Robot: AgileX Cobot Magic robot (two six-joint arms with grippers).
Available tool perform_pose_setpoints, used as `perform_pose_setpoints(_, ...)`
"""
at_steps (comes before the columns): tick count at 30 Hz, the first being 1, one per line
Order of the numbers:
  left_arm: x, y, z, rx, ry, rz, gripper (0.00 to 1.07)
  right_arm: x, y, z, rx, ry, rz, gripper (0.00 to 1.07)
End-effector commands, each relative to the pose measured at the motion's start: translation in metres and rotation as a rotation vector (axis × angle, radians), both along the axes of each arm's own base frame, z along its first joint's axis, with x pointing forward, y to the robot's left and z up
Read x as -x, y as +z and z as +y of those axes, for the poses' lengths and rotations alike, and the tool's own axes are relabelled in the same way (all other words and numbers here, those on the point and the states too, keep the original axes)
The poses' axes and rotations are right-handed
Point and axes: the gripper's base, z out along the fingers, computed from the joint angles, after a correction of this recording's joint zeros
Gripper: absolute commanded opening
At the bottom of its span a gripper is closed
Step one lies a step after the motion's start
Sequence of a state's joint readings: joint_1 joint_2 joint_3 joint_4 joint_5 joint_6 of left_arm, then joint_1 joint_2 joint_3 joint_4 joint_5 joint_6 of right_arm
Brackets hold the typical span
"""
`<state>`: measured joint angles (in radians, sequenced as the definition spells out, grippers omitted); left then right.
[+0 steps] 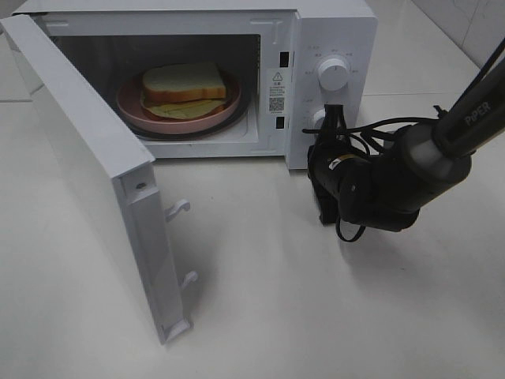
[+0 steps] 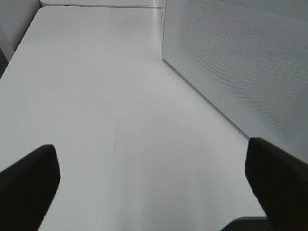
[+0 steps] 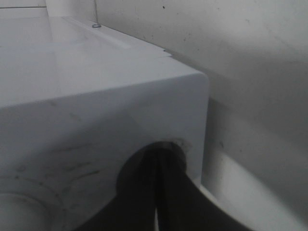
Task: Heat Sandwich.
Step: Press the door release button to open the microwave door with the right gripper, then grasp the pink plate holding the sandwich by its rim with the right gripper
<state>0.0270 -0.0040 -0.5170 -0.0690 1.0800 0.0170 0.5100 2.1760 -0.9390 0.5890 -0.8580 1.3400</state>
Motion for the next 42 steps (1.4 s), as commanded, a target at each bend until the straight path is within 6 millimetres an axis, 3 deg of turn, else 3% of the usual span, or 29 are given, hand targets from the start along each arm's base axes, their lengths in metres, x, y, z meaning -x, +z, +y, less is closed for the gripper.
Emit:
perform_pose_setpoints(1,0.003,0.000,0.000,0.003,0.005,-0.029,1.00,-0.037,0.055,-0.010,-0.006,-0.061,-0.383,0.00)
perform_pose_setpoints(20,0.003,0.000,0.000,0.003,0.005,-0.029,1.00,-0.029,0.049,-0.006,-0.009,-0.028,-0.271,0.00)
perform_pose_setpoints(35,0.003,0.000,0.000,0.003,0.005,-0.029,1.00,0.039,0.032,0.002,0.005,0.079,0.044,0.01)
perform_pose_setpoints(42,0.003,0.000,0.000,0.003,0.005,-0.029,1.00,0.067,0.049,-0.005,0.090,0.213,0.149,0.02)
